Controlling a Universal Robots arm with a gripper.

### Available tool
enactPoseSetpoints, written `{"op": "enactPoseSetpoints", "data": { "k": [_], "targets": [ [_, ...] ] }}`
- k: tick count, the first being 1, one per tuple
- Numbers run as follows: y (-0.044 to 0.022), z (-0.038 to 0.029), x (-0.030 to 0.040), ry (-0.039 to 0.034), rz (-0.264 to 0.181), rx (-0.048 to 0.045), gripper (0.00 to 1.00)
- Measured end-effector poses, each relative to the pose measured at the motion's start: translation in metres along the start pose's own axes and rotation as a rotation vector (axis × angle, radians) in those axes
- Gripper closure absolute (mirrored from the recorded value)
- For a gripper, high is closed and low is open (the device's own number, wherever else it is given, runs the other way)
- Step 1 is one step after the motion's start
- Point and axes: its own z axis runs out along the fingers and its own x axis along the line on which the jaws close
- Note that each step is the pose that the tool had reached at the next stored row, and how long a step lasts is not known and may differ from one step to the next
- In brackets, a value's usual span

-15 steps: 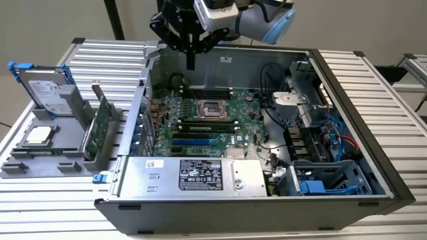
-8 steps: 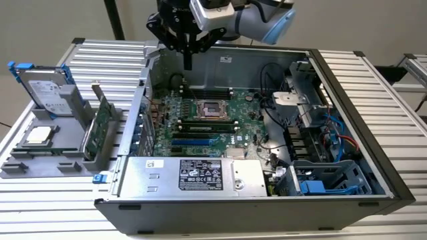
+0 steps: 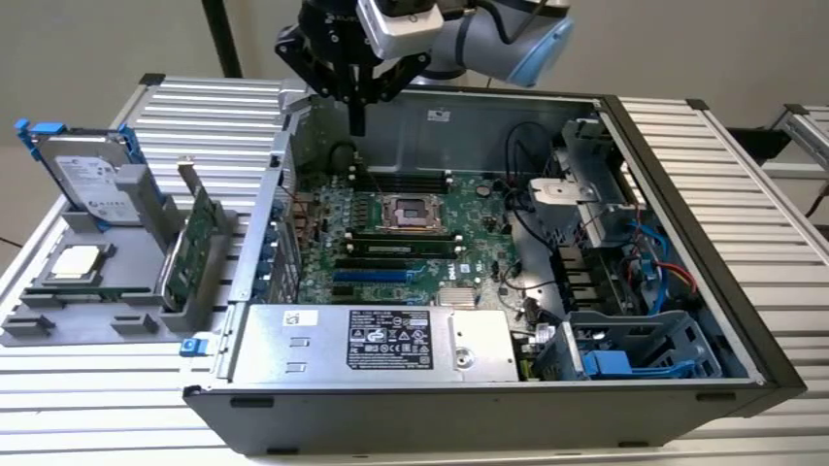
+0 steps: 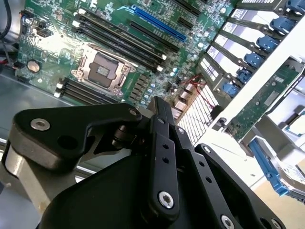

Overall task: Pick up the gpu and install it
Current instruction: 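Reach for the gpu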

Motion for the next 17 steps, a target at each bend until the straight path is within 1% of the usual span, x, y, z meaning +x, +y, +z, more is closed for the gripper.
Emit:
{"op": "enactPoseSetpoints", "data": {
  "k": [17],
  "targets": [
    [-0.0009,-0.0002,0.0123,0.0000,0.000,-0.0001,1.00]
  ]
}}
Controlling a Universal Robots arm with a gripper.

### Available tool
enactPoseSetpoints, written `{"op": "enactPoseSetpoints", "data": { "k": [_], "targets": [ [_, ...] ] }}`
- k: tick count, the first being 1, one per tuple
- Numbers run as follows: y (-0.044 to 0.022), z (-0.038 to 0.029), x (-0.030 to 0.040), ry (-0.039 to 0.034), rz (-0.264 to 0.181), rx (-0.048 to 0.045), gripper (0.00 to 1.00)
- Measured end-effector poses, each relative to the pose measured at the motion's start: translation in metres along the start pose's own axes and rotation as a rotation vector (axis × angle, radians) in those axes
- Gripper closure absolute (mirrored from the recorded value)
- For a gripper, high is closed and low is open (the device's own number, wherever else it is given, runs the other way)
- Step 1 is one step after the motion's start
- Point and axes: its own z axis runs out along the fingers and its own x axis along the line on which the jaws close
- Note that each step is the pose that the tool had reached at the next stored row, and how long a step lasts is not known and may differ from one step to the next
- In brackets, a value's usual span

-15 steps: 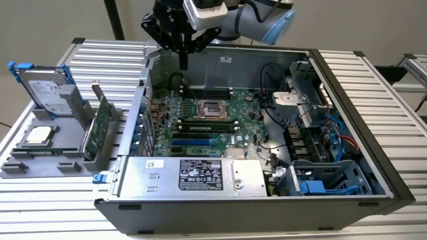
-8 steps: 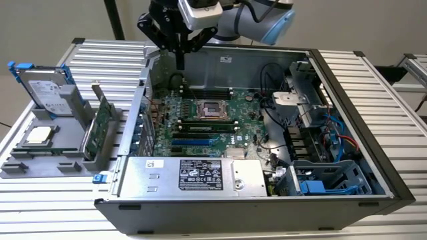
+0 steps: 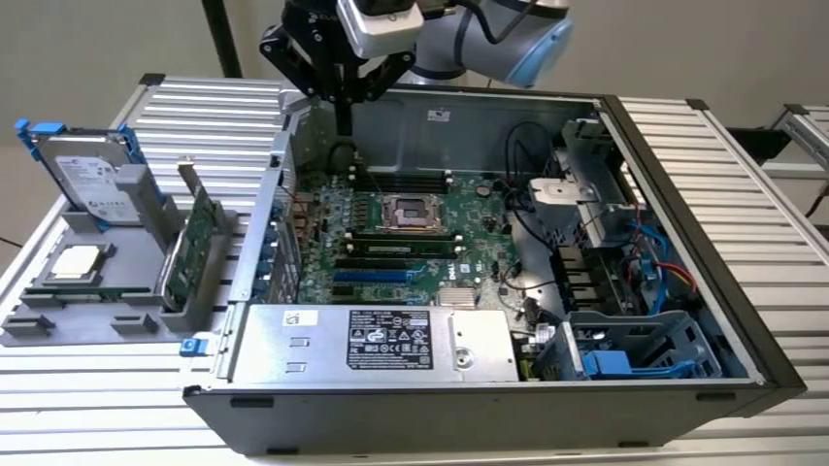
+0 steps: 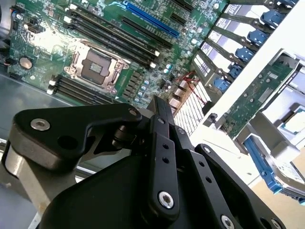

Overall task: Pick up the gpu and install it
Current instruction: 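Reach for the gpu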

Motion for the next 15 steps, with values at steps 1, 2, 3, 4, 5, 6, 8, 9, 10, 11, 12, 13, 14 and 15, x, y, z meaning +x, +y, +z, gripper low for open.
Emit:
{"op": "enactPoseSetpoints", "data": {
  "k": [1,2,3,4,5,6,8,9,10,11,12,13,14,15],
  "targets": [
    [0.0000,0.0000,0.0007,0.0000,0.000,0.0000,1.00],
    [-0.0001,-0.0001,0.0014,0.0000,0.000,0.0001,1.00],
    [-0.0001,-0.0001,0.0021,0.0000,0.000,0.0001,1.00],
    [-0.0002,-0.0001,0.0027,0.0000,0.000,0.0001,1.00],
    [-0.0002,-0.0001,0.0035,0.0000,0.000,0.0000,1.00],
    [-0.0003,-0.0001,0.0041,0.0000,0.000,0.0001,1.00],
    [-0.0004,-0.0001,0.0055,0.0000,0.000,0.0000,1.00],
    [-0.0004,-0.0002,0.0061,0.0000,0.000,0.0000,1.00],
    [-0.0005,-0.0002,0.0068,0.0000,0.000,0.0001,1.00],
    [-0.0005,-0.0002,0.0074,0.0000,0.000,0.0000,1.00],
    [-0.0006,-0.0002,0.0080,0.0000,0.000,0.0000,1.00],
    [-0.0006,-0.0002,0.0086,0.0000,0.000,0.0000,1.00],
    [-0.0006,-0.0003,0.0092,0.0001,0.000,0.0001,1.00],
    [-0.0007,-0.0003,0.0098,0.0000,0.000,0.0000,1.00]
  ]
}}
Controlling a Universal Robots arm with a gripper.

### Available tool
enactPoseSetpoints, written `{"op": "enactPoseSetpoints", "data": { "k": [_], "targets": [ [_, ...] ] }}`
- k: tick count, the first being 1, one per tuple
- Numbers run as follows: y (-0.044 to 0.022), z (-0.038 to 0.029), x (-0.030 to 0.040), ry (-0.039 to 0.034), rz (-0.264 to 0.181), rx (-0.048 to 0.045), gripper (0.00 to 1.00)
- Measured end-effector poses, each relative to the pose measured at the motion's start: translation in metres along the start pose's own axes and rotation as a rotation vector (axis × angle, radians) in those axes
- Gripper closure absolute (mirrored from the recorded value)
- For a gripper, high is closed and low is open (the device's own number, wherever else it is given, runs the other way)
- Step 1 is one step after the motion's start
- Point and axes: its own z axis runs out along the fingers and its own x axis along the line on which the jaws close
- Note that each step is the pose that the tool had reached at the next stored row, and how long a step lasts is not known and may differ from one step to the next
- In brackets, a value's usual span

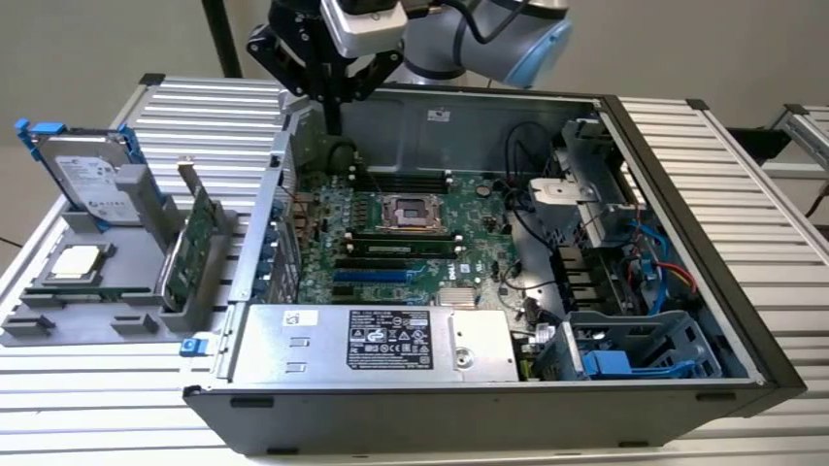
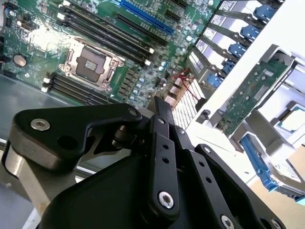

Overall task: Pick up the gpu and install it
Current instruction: 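Reach for the gpu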

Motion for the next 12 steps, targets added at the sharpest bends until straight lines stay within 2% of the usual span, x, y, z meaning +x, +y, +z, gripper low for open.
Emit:
{"op": "enactPoseSetpoints", "data": {
  "k": [12],
  "targets": [
    [-0.0006,-0.0002,0.0088,0.0000,0.000,0.0000,1.00]
  ]
}}
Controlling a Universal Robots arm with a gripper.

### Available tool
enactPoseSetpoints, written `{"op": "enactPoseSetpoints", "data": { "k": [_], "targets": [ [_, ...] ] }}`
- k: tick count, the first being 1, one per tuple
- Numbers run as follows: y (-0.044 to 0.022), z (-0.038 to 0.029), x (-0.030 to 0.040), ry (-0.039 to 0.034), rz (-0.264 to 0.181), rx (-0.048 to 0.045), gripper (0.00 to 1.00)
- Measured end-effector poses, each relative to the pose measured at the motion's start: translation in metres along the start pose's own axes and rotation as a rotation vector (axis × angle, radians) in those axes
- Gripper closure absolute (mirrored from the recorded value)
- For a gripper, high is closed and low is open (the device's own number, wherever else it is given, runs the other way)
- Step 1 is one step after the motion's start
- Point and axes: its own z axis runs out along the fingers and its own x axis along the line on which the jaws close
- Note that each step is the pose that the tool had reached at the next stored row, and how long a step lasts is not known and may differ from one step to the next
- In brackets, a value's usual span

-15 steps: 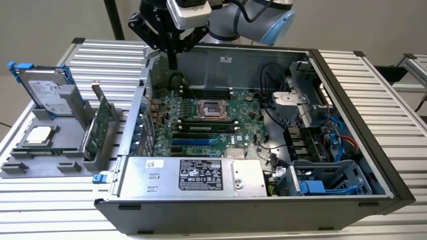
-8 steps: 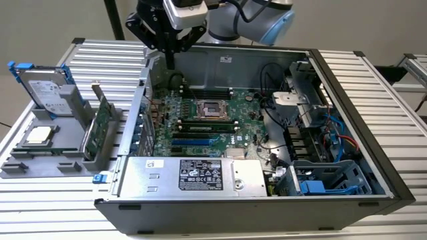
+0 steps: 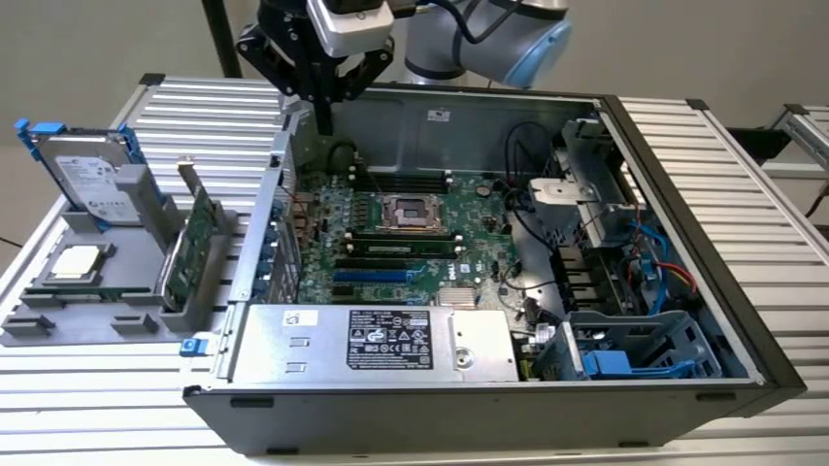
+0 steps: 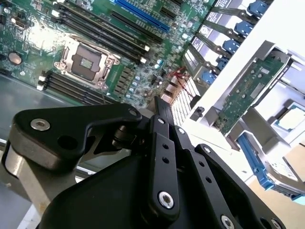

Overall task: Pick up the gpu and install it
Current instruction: 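Reach for the gpu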

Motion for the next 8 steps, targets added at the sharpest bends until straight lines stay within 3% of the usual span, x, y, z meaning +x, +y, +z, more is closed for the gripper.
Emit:
{"op": "enactPoseSetpoints", "data": {
  "k": [8],
  "targets": [
    [-0.0006,-0.0002,0.0084,0.0000,0.000,0.0000,1.00]
  ]
}}
